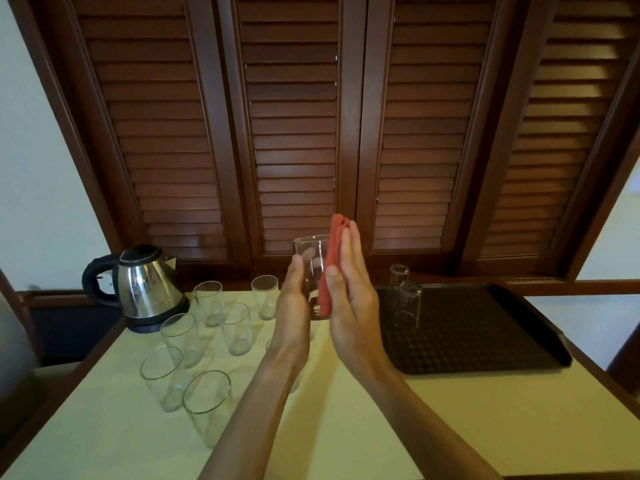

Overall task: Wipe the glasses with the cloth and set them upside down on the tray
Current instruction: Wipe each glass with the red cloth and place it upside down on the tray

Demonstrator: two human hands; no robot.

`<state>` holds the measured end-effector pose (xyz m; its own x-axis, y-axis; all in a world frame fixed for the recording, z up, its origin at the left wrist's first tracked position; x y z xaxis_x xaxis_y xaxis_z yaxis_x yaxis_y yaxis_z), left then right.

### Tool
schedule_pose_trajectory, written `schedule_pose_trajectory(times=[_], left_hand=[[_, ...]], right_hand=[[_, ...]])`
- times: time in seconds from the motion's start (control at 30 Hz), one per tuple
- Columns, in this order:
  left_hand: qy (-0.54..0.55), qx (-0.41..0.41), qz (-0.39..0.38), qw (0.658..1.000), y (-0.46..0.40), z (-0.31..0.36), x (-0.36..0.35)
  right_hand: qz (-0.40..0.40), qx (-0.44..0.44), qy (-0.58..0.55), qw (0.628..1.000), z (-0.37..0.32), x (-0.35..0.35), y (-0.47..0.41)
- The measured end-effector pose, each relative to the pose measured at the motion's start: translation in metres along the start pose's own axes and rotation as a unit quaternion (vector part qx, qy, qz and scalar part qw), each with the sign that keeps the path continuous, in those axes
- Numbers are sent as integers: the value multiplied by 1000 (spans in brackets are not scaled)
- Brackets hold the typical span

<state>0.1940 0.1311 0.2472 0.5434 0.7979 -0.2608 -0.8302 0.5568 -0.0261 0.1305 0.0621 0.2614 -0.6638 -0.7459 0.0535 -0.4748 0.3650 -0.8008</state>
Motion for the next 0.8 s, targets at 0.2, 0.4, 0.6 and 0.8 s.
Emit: schedule_pose_trajectory(times=[0.2, 0.4, 0.6, 0.8], left_hand=[[-36, -41, -26, 998, 1, 9, -1], [-6, -76, -11, 997, -4, 23, 0], [-33, -46, 0, 998, -1, 0, -1], [-104, -70, -5, 992, -6, 14, -3]], right_hand=[[13, -65, -80, 995, 10, 2, 11], [-25, -4, -45, 999, -1, -5, 20], [-4, -78, -125, 989, 9, 7, -8], [-17, -103, -174, 979, 13, -1, 15]])
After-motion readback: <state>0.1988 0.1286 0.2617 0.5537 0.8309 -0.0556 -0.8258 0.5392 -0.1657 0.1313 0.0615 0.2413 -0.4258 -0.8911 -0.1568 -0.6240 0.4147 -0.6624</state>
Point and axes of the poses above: each hand's wrist, its own y-axis away from the middle knuckle, its own x-axis out of the back of the hand, z = x × y, the point moved 5 cm from there along -y, towards the middle knuckle, and after that the axes turned 13 degrees about x, right-handed, at the moved point
